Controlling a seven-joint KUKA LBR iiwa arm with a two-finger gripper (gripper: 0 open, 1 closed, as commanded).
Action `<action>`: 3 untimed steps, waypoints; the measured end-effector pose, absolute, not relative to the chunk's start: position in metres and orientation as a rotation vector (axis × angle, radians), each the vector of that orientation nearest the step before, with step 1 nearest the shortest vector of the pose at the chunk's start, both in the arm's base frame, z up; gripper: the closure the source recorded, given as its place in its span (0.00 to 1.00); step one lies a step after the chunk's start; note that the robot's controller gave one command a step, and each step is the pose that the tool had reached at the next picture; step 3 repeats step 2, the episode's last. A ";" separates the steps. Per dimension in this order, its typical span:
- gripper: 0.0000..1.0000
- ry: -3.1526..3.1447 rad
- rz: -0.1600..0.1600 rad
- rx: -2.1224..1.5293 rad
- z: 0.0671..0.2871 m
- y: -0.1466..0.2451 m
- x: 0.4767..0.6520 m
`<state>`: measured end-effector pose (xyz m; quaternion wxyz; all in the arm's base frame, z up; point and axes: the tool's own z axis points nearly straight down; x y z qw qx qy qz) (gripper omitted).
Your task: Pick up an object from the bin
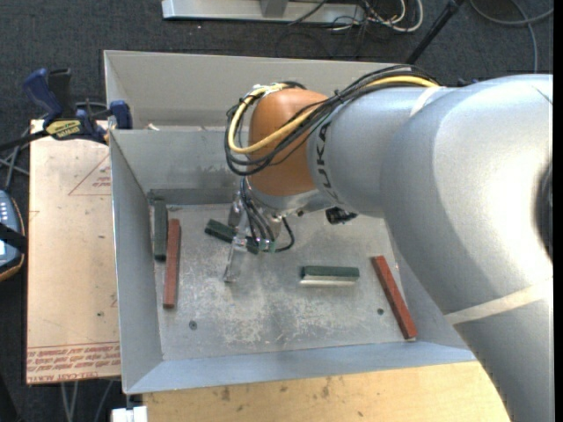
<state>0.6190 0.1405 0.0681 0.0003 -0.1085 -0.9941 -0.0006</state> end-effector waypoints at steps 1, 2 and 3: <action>1.00 -3.128 -0.004 -0.338 0.072 0.134 0.629; 1.00 -3.128 -0.004 -0.339 0.072 0.134 0.629; 1.00 -3.128 -0.004 -0.339 0.072 0.134 0.629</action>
Offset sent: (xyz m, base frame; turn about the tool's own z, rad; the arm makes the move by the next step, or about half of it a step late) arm 0.0000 0.0000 0.0000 0.0000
